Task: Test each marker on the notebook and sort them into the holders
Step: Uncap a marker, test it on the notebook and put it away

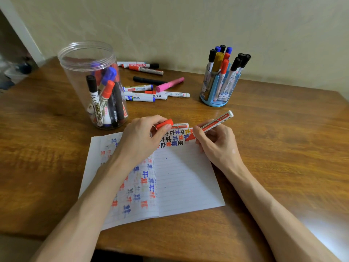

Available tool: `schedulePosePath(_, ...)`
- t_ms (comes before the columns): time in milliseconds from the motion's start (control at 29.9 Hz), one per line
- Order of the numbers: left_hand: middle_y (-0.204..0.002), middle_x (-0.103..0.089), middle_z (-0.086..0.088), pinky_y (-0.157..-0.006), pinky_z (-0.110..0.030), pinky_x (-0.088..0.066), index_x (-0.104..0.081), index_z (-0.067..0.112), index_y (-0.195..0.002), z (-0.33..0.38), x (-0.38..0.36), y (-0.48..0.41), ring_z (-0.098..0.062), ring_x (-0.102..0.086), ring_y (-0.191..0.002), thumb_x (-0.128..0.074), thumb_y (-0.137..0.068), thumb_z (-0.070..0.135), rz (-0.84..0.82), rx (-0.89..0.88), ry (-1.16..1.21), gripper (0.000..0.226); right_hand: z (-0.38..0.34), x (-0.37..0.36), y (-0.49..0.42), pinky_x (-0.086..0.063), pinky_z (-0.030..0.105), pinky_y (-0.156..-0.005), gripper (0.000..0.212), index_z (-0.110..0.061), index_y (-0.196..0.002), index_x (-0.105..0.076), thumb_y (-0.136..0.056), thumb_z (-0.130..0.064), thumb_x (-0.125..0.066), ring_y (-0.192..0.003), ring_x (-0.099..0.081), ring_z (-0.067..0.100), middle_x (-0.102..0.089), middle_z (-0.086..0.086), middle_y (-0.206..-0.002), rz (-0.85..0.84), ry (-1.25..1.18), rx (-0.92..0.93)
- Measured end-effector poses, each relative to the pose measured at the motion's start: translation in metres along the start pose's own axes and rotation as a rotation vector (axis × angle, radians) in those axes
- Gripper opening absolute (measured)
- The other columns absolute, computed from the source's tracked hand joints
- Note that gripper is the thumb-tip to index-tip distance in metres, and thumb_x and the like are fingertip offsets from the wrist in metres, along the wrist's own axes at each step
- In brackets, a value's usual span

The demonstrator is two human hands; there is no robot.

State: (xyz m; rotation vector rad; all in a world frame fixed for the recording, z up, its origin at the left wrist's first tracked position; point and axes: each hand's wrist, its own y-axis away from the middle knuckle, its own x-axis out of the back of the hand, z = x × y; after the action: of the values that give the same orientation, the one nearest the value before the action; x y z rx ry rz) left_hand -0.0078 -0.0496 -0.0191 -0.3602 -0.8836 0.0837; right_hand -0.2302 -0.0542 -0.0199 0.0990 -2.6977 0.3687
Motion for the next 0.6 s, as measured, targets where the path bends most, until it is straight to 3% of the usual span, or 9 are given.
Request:
schedulePosePath(201,-0.1,-0.072,0.014,-0.067,-0.027,-0.057,-0.07,0.027,-0.122,0.0017,-0.0008,0.0008,-0.003,-0.064,-0.079,-0.057,-0.101,0.044,-0.016,-0.003,-0.01,0.03,0.0018,-0.0015,0.0008,-0.053,0.019,-0.058,0.011,-0.022,-0.09,-0.071,-0.101,-0.024,-0.067,-0.067,-0.07,0.008,-0.074,-0.018,-0.079,0.003,0.099,0.064)
schedulePosePath(334,-0.104,-0.074,0.013,-0.069,-0.028,-0.057,-0.07,0.027,-0.123,0.0012,-0.0005,0.0006,-0.004,-0.065,-0.082,-0.057,-0.101,0.044,-0.014,0.002,-0.006,0.031,0.0027,-0.0008,0.001,-0.052,0.013,-0.063,0.011,-0.015,-0.092,-0.07,-0.1,-0.023,-0.069,-0.076,-0.072,0.0,-0.074,-0.014,-0.086,0.039,0.085,0.039)
schedulePosePath(602,-0.104,-0.072,0.013,-0.064,-0.017,-0.048,-0.07,0.026,-0.124,0.0024,-0.001,0.0009,-0.001,-0.063,-0.081,-0.057,-0.101,0.043,-0.018,0.003,-0.019,0.031,0.0001,-0.0003,0.0015,-0.054,0.018,-0.061,0.012,-0.025,-0.089,-0.07,-0.101,-0.024,-0.069,-0.071,-0.072,0.003,-0.073,-0.014,-0.078,0.024,0.019,-0.005)
